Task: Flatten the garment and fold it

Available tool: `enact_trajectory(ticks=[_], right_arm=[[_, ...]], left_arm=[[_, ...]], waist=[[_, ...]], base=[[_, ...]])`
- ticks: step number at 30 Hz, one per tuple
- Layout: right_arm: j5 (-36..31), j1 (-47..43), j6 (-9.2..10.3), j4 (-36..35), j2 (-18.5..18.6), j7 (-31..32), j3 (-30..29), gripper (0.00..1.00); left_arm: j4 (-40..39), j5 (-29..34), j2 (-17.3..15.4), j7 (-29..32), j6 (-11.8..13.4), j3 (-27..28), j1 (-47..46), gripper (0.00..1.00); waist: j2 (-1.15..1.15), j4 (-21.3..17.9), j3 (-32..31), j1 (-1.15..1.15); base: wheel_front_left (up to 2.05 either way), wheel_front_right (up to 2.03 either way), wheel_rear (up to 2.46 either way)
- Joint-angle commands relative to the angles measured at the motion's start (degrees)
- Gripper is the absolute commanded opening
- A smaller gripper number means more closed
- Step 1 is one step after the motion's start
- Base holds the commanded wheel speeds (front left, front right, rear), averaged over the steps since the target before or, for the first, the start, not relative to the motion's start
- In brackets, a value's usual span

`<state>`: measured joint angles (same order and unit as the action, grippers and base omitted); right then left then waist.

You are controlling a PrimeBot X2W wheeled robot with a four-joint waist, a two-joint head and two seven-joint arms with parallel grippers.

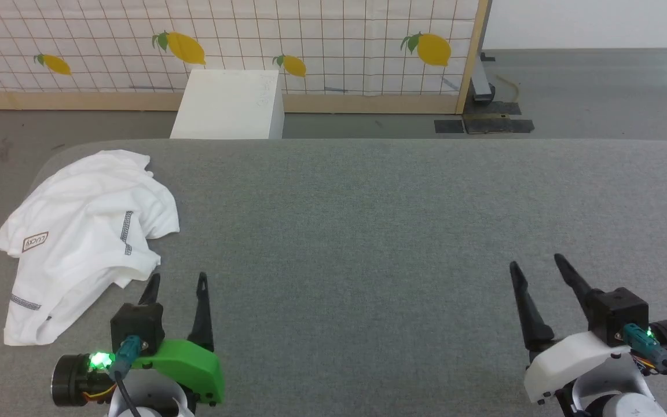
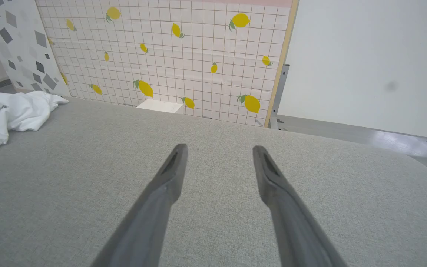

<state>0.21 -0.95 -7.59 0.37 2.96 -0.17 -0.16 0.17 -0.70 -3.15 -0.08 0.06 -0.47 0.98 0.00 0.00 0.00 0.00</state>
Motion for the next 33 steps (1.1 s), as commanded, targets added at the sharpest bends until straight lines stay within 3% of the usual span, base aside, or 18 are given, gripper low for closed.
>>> enact_trajectory(ticks=[1,33], right_arm=[[0.3,0.0,0.0,0.0,0.0,-0.2,-0.2,1.0],[4.7,-0.5,0.03,1.7,0.0,-4.3,-7.2,1.0]], left_arm=[[-0.1,-0.1,0.0,-0.2,0.0,0.0,0.1,1.0],[-0.8,-2.2,0.1,-4.3,-0.2,0.0,1.9,1.0]], waist=[[0.0,0.0,0.0,0.0],[0.0,0.6,-0.4,0.0]], base=[[0.0,0.0,0.0],[0.0,0.0,0.0]])
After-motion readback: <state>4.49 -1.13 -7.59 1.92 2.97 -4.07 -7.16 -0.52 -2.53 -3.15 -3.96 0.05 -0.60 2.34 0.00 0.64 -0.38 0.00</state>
